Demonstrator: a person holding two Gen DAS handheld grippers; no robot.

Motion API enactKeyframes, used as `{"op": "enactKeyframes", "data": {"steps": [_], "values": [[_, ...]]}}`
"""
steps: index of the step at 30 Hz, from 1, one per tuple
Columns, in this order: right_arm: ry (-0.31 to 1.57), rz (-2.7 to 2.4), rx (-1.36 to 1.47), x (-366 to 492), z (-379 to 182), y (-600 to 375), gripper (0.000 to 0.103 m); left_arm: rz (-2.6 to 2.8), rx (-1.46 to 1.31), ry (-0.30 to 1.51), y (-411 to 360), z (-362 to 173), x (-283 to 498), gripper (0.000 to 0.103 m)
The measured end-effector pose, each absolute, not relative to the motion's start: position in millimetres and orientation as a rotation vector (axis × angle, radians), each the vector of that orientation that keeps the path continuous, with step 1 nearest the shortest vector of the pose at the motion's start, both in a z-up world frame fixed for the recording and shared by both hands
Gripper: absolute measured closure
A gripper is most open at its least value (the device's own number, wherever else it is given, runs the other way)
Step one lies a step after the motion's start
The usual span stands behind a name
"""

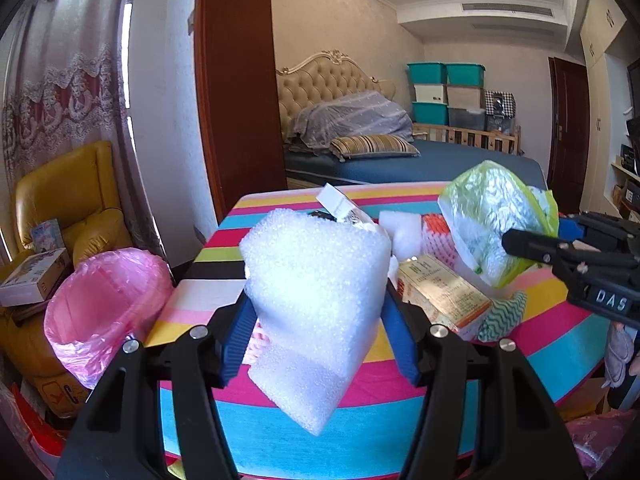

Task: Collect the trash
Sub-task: 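Carry the foam block and bag to the pink wastebasket and release both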

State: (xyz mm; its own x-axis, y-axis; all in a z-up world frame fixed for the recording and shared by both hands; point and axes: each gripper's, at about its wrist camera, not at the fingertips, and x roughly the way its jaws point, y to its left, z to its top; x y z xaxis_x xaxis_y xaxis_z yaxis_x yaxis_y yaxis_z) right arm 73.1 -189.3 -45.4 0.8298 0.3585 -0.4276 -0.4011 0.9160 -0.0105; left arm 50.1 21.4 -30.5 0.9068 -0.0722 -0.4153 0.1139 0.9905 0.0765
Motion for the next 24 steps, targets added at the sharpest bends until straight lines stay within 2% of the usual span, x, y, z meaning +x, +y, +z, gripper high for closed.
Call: {"op": "enactKeyframes", "data": {"steps": [12,24], "values": [[0.428,0.456,-0.206,82,-33,-146,0.059,0.014,0.029,0.384,62,-10,36,0.043],[0.393,0.634,-0.276,96,-15,-68,0.059,0.2,-0.048,0.373,140,0,28,0.043]]}}
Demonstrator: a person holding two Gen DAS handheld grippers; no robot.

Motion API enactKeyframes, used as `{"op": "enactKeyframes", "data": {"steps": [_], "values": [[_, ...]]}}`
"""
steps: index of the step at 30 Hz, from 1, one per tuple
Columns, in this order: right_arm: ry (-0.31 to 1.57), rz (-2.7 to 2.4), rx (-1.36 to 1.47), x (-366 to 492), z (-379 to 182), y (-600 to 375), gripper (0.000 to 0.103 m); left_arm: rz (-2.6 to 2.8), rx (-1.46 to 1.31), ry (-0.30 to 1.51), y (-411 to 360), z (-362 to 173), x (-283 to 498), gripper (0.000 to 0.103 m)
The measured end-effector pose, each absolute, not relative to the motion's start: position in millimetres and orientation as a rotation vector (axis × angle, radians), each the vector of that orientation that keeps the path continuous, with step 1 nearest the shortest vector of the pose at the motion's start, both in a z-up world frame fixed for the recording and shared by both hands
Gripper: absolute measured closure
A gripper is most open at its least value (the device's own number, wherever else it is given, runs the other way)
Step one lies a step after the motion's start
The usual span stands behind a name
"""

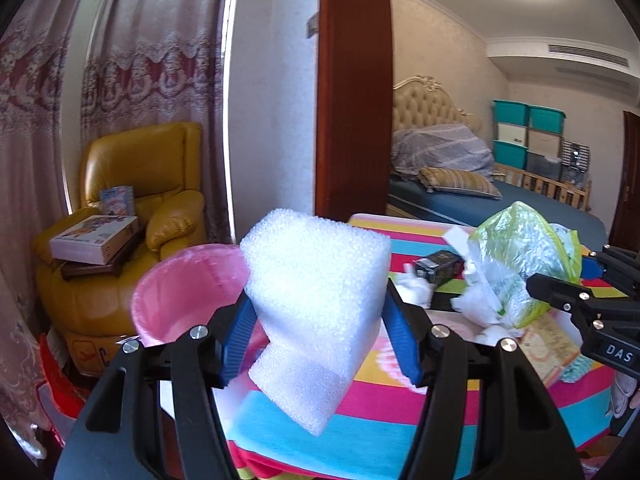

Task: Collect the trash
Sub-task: 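Carry the foam block and bag to the pink wastebasket and release both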

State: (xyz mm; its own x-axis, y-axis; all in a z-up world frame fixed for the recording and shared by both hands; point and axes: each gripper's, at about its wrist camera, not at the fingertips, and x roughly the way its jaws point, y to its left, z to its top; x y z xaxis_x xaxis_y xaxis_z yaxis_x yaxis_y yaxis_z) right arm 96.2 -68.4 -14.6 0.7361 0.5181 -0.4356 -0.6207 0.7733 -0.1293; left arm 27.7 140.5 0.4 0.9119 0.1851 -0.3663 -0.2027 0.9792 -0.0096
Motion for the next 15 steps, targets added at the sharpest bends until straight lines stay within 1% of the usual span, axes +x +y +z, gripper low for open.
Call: {"op": "enactKeyframes", "data": {"steps": [6,9,15], "values": [[0.42,0.733,-0.306,111,-15,-12,0.059,0.306,-0.067,0.396,191,1,33,0.043],[0.447,0.778,-0.286,126,-14,17,0.059,0.351,-0.059,0.413,215,0,44,0.043],[0.479,0.832,-0.266,149,-10,72,0.058,0.376,-0.129,0.469,271,-10,77,0.043]]}}
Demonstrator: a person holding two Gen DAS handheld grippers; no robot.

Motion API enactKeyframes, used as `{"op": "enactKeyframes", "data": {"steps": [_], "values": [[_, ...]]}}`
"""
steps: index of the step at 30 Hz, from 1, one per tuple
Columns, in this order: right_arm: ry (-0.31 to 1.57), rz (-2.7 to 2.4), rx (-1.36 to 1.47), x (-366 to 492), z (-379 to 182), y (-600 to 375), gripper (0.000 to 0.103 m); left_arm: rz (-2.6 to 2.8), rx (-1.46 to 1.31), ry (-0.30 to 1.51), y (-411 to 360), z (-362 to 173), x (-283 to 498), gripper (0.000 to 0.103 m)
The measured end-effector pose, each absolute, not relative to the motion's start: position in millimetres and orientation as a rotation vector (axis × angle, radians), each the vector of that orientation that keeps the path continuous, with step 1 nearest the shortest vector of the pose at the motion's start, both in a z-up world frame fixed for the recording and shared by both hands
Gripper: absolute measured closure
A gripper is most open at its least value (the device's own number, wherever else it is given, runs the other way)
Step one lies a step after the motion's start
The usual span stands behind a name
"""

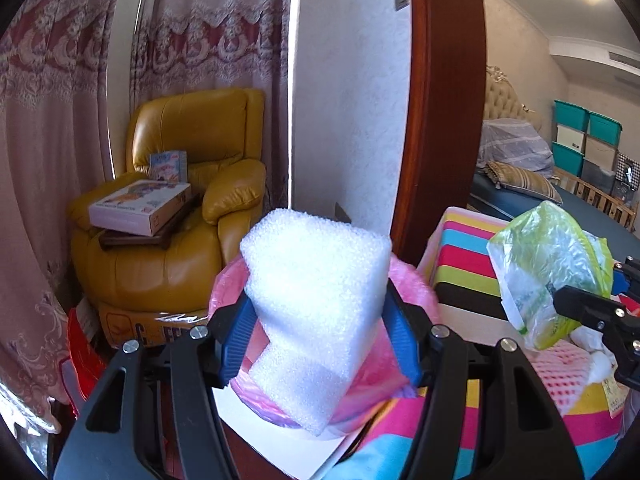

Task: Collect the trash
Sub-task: 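Carry the foam block and bag to the pink wastebasket and release both, then move both tools back over the table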

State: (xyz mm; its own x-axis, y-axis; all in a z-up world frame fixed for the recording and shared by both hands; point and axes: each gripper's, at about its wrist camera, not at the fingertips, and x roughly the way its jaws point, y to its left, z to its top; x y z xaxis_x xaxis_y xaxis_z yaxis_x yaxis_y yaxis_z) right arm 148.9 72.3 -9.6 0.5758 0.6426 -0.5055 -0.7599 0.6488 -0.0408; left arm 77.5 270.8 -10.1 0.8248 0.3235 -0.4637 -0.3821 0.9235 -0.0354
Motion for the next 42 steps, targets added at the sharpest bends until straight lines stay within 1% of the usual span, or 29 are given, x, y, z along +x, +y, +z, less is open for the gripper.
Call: {"op": "enactKeyframes", "data": {"steps": [5,9,10,11,12,13,14,15,19,24,29,32,39,42], "values": [[0.479,0.837,-0.281,165,-11,116,0.058,0.392,-0.12,0.487,299,-16,101,0.043],[0.503,0.819,-0.286,182,-22,142,0.057,0.388,-0.152,0.496,319,-24,116,0.042],[0.507,0.815,-0.287,185,-25,146,0.057,0.386,-0.16,0.496,323,-25,118,0.038],[0.514,0.812,-0.291,191,-29,155,0.054,0.378,-0.171,0.494,328,-27,122,0.033],[0.513,0.814,-0.294,193,-32,158,0.047,0.371,-0.18,0.491,333,-28,125,0.029],[0.509,0.819,-0.299,194,-35,161,0.042,0.37,-0.185,0.488,337,-29,128,0.019],[0.503,0.819,-0.306,196,-37,165,0.03,0.379,-0.185,0.481,340,-30,130,0.011],[0.496,0.818,-0.308,197,-37,166,0.025,0.394,-0.181,0.471,343,-29,130,0.009],[0.483,0.822,-0.282,192,-33,154,0.025,0.418,-0.165,0.456,348,-26,118,0.004],[0.456,0.81,-0.264,167,-19,113,0.024,0.46,-0.134,0.427,331,-24,85,0.004],[0.396,0.797,-0.285,134,-3,58,0.019,0.448,-0.105,0.42,295,-24,60,0.004],[0.381,0.77,-0.278,120,1,22,0.019,0.418,-0.089,0.415,268,-23,50,0.004],[0.346,0.584,-0.219,101,6,-86,0.017,0.273,-0.076,0.419,201,-19,47,0.004],[0.364,0.508,-0.178,98,0,-129,0.017,0.218,-0.043,0.43,168,-21,53,0.004]]}}
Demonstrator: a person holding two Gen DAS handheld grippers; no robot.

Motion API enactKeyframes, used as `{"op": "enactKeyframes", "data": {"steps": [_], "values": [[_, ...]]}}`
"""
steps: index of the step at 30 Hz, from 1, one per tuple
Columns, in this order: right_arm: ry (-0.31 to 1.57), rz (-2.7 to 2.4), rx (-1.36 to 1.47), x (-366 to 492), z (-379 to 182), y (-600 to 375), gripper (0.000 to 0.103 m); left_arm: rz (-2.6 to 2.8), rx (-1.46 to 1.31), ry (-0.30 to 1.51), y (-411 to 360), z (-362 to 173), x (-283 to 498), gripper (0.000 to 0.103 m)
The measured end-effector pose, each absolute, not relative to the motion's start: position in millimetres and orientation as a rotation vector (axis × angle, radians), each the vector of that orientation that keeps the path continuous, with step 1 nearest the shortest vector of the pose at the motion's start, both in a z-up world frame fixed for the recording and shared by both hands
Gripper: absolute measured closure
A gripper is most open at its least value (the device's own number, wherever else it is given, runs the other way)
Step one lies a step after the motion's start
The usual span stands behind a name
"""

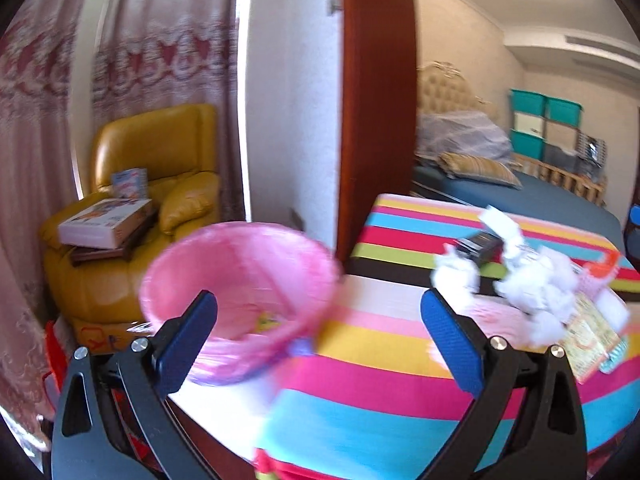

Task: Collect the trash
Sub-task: 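Move both tools back over the table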

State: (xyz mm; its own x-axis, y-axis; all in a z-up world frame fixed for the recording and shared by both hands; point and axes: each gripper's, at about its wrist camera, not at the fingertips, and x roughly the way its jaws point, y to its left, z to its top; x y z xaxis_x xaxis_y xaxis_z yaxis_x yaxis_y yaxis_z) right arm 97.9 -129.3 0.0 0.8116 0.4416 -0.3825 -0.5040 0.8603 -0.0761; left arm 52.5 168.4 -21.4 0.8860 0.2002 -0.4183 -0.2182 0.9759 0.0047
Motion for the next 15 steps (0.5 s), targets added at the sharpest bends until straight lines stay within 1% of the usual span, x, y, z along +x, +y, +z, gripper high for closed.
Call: {"op": "enactKeyframes", "data": {"steps": [7,15], "values": [[0.423,0.32,-0.105,88,-31,-217,0.017,0.123,-0.018,0.481,110,-39,64,0.004],[0.498,0.24,-0.041,93,-61,-255,0.017,0.048,-0.002,0.522,67,-56,64,0.004]]}}
